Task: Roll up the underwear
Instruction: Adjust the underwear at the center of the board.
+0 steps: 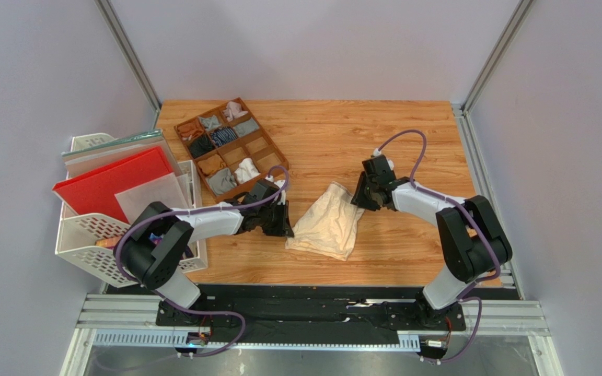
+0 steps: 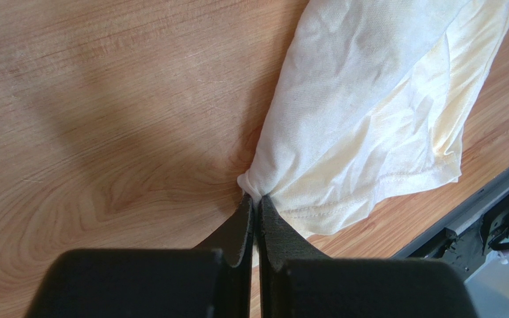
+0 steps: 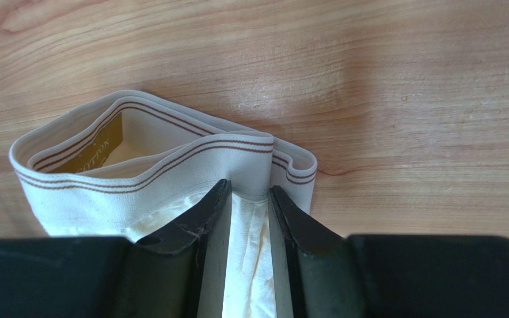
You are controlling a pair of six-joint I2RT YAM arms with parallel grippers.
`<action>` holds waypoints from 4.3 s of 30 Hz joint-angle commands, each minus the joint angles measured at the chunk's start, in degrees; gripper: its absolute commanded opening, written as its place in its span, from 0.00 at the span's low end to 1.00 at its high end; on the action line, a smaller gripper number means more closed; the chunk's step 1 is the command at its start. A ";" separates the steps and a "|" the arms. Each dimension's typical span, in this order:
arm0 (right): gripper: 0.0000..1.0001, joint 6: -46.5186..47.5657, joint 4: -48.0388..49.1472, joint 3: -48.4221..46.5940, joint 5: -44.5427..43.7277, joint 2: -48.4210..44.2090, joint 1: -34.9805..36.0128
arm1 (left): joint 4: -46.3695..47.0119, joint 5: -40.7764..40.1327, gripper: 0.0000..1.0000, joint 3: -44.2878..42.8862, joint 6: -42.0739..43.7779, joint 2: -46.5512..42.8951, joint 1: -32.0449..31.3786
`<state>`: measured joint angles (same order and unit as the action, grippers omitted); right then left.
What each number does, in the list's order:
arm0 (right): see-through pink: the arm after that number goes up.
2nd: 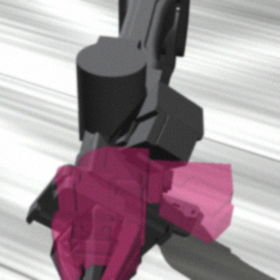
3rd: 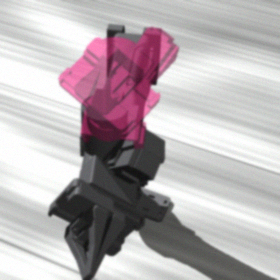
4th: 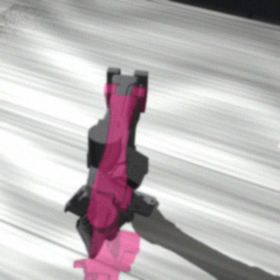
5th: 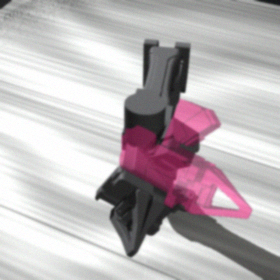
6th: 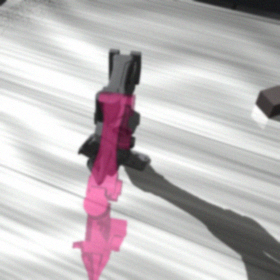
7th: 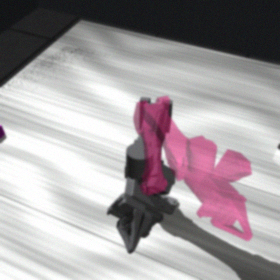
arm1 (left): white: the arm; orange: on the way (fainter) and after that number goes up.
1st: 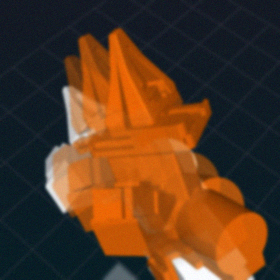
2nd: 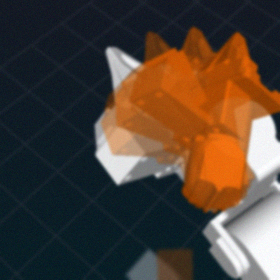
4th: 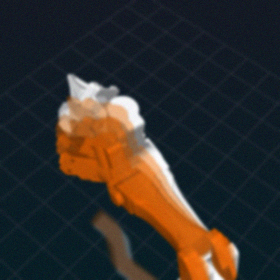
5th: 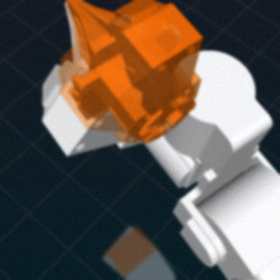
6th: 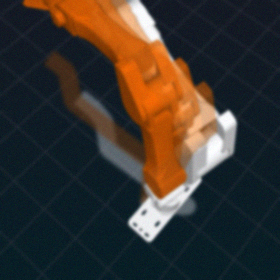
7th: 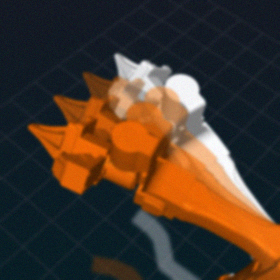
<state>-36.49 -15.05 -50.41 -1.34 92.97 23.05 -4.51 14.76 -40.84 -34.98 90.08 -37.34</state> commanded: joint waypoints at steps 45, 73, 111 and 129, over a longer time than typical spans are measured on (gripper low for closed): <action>0.20 3.53 -6.40 -3.55 -4.46 -1.21 -1.25 | -0.67 2.02 0.00 -0.91 1.76 0.09 0.08; 0.00 6.17 3.27 3.56 5.91 2.49 -4.42 | -0.23 3.08 0.13 0.41 2.81 -0.96 0.16; 0.00 4.23 -0.95 12.36 9.25 -6.57 5.25 | -2.61 6.94 0.77 -19.19 8.44 7.48 0.78; 0.00 3.44 -2.27 12.09 7.94 -7.89 5.69 | -3.48 3.17 0.70 -18.31 8.00 12.22 0.69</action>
<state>-33.21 -11.77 -38.68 8.14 85.21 28.23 -7.86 19.53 -59.31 -27.73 100.73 -36.93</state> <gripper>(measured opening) 0.008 0.705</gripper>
